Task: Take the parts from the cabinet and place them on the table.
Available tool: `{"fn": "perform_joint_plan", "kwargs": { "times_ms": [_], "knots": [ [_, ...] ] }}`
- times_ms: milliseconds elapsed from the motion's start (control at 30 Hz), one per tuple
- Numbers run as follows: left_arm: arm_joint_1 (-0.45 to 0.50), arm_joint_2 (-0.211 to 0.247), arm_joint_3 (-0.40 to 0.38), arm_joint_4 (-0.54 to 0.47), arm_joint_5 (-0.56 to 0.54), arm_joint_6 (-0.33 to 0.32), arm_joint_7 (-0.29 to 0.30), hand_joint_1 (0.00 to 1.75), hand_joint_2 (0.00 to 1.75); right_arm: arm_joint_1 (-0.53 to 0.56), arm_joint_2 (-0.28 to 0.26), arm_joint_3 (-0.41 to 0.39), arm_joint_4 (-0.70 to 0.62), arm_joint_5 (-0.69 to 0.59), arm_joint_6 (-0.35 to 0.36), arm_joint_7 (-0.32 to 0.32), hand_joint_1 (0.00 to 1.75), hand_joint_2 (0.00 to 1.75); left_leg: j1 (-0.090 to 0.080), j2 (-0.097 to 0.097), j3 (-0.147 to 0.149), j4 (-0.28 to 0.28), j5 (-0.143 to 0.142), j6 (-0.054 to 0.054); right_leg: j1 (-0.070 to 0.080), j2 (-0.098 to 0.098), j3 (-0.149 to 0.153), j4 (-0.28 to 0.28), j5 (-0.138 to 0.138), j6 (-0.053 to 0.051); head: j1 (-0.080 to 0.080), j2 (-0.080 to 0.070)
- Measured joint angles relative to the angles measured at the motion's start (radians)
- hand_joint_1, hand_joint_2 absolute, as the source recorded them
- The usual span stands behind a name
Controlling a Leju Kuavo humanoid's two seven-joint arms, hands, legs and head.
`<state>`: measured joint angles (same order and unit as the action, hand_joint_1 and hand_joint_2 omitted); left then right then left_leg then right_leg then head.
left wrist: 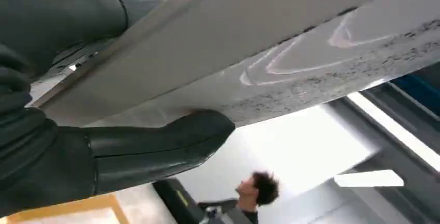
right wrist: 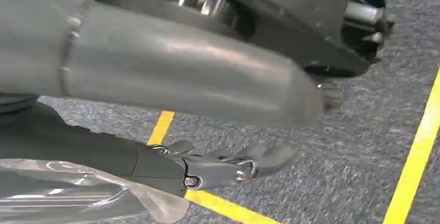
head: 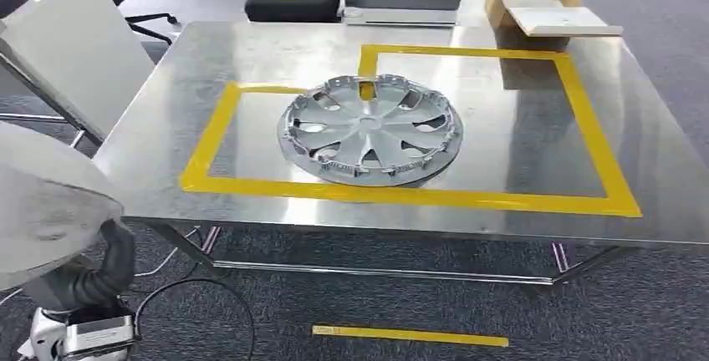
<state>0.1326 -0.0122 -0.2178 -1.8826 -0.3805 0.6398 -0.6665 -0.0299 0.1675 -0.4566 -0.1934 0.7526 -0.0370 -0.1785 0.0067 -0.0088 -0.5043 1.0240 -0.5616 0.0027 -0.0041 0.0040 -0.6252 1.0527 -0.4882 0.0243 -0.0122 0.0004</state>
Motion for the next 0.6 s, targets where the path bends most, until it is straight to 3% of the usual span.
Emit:
{"fn": "perform_joint_plan", "kwargs": {
  "times_ms": [67, 100, 167, 200, 233, 300, 367, 433, 533, 600],
  "knots": [
    [-0.029, 0.015, -0.003, 0.016, -0.059, -0.002, 0.017, 1.75, 1.75, 0.0, 0.0, 0.0, 0.0, 0.01, 0.004, -0.004, 0.0, 0.0, 0.001, 0.001, 0.003, 0.011, -0.019, -0.013, -0.009, -0.001, 0.013, -0.014, 0.0, -0.011, -0.002, 0.0],
    [-0.046, 0.023, -0.005, 0.029, -0.091, -0.002, 0.024, 1.75, 1.75, -0.002, 0.0, 0.0, 0.0, 0.011, 0.006, -0.005, 0.0, 0.0, 0.001, 0.002, -0.016, 0.052, -0.037, -0.017, -0.009, -0.003, 0.02, -0.017, -0.003, -0.018, -0.007, 0.0],
    [-0.065, 0.033, -0.007, 0.05, -0.108, -0.003, 0.028, 1.75, 1.75, -0.005, 0.0, 0.0, 0.0, 0.013, 0.011, -0.005, 0.0, 0.0, 0.004, 0.002, -0.104, 0.216, -0.101, -0.024, -0.009, -0.003, 0.027, -0.018, -0.009, -0.027, -0.007, 0.0],
    [-0.067, 0.037, -0.008, 0.059, -0.111, -0.003, 0.029, 1.75, 1.75, -0.006, 0.0, 0.0, 0.0, 0.014, 0.012, -0.005, 0.0, 0.0, 0.004, 0.002, -0.143, 0.281, -0.116, -0.025, -0.008, -0.003, 0.03, -0.018, -0.012, -0.029, -0.006, 0.0],
    [-0.07, 0.042, -0.01, 0.066, -0.112, -0.003, 0.032, 1.75, 1.75, -0.005, 0.0, 0.0, 0.0, 0.014, 0.012, -0.005, 0.0, 0.0, 0.004, 0.002, -0.168, 0.308, -0.108, -0.026, -0.008, -0.001, 0.034, -0.018, -0.014, -0.03, -0.006, 0.0],
    [-0.074, 0.048, -0.012, 0.075, -0.113, -0.003, 0.034, 1.75, 1.75, -0.004, 0.0, 0.0, 0.0, 0.014, 0.012, -0.005, 0.0, 0.0, 0.004, 0.002, -0.154, 0.237, -0.028, -0.022, -0.008, 0.003, 0.045, -0.017, -0.021, -0.028, -0.006, 0.0],
    [-0.081, 0.053, -0.015, 0.079, -0.12, -0.003, 0.038, 1.75, 1.75, -0.003, 0.0, 0.0, 0.0, 0.015, 0.013, -0.005, 0.0, 0.0, 0.003, 0.002, -0.094, 0.068, 0.08, -0.011, -0.008, 0.005, 0.058, -0.018, -0.029, -0.021, -0.006, 0.0],
    [-0.096, 0.058, -0.019, 0.089, -0.147, -0.004, 0.052, 1.75, 1.75, -0.005, 0.0, 0.001, 0.0, 0.021, 0.016, -0.005, 0.0, 0.0, -0.004, 0.002, -0.075, 0.019, 0.061, -0.006, -0.002, 0.007, 0.051, -0.015, -0.031, -0.011, -0.007, 0.0],
    [-0.13, 0.074, -0.022, 0.123, -0.184, -0.018, 0.081, 1.75, 1.75, -0.007, 0.0, 0.003, 0.0, 0.035, 0.02, -0.002, 0.0, 0.0, -0.004, 0.0, -0.079, 0.014, 0.064, 0.006, -0.003, 0.002, 0.052, -0.027, -0.024, 0.005, -0.005, 0.0],
    [-0.166, 0.085, -0.022, 0.157, -0.219, -0.026, 0.099, 1.75, 1.75, -0.008, 0.0, 0.01, 0.0, 0.047, 0.027, 0.005, 0.0, 0.0, 0.005, 0.003, -0.067, -0.002, 0.072, 0.017, -0.002, 0.002, 0.033, 0.006, -0.054, 0.013, -0.003, 0.0]
  ]
}}
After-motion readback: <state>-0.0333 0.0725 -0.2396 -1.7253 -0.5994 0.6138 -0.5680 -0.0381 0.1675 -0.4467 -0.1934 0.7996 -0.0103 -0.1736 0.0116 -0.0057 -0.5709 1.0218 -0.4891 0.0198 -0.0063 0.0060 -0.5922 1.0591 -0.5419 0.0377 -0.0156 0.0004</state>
